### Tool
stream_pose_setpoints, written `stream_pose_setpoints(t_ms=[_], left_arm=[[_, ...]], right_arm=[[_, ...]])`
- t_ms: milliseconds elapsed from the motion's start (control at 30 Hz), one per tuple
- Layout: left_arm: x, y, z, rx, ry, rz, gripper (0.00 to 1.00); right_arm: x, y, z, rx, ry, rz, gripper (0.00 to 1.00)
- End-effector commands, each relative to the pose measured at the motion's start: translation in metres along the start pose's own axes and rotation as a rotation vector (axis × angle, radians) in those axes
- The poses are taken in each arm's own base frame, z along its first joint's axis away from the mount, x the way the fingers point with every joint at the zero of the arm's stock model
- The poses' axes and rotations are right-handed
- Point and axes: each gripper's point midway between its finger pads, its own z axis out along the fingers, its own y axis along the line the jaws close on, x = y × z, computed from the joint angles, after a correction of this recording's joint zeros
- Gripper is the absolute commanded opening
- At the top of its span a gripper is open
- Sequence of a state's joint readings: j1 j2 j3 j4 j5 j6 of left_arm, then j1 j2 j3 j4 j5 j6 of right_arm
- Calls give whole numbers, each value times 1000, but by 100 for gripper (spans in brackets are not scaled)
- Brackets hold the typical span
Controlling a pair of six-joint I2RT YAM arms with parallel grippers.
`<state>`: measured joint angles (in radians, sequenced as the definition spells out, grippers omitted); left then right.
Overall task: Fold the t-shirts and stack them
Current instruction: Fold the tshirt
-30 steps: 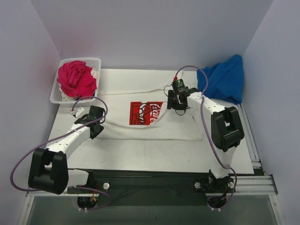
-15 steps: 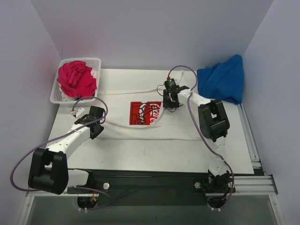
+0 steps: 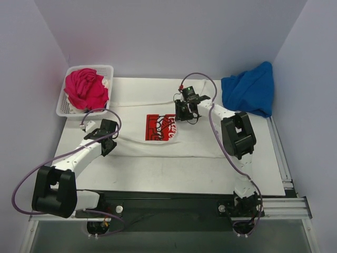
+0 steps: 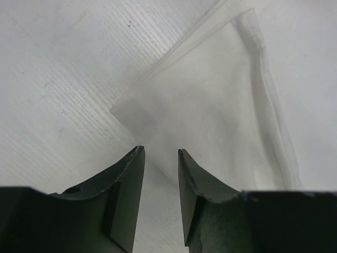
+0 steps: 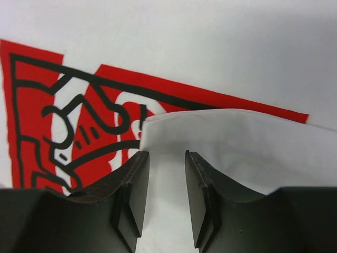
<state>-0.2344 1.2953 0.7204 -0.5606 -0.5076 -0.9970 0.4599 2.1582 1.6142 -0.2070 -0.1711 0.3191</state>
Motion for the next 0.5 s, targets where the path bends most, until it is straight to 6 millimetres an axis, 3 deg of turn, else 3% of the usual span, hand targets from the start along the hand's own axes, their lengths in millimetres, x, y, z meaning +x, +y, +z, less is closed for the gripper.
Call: stream_pose_setpoints(t_ms=[0, 67, 133, 200, 233, 267, 367, 433, 467], left_arm=[[-12, -16, 1, 35, -37, -17, 42], [-12, -17, 5, 19, -37, -14, 42], [-12, -19, 9, 14, -39, -13, 42], [-15, -23, 11, 24, -57, -22, 42], [-17, -23, 13, 21, -65, -26, 42], [-18, -24, 13, 24, -73, -27, 42], [-23, -29, 15, 39, -94, -35, 42], [-24, -31, 16, 42, -102, -35, 42], [-24, -30, 18, 37, -102, -34, 42]], right_arm=[[-19, 34, -14, -182, -25, -33, 34], [-20, 42, -18, -264, -6, -9, 33], [-21, 34, -24, -241, -17, 10, 31], [-26, 4, -30, -113, -59, 55, 30], [-20, -10, -42, -56, -69, 78, 30], [-21, -34, -49, 41, -94, 118, 30], [5, -73, -79, 162, -89, 166, 31], [17, -86, -98, 208, -86, 183, 31], [44, -96, -99, 240, -26, 190, 31]])
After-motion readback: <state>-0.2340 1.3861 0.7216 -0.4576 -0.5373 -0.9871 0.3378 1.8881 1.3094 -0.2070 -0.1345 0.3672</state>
